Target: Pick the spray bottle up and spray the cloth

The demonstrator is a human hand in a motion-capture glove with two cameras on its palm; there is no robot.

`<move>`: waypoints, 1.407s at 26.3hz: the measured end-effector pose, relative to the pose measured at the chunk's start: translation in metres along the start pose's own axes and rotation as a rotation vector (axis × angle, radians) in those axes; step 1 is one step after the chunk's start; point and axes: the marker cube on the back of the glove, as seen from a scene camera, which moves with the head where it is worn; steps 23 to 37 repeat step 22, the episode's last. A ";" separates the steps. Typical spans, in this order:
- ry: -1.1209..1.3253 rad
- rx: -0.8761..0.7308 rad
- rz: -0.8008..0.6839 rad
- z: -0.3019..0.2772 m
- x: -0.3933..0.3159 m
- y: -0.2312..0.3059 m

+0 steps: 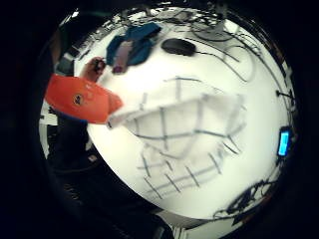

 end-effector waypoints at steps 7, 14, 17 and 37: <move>0.312 0.091 0.135 -0.031 0.027 0.021; 0.511 0.026 0.198 -0.029 0.030 0.083; 0.542 0.020 0.202 -0.024 0.027 0.093; 0.555 -0.011 0.190 -0.015 0.024 0.100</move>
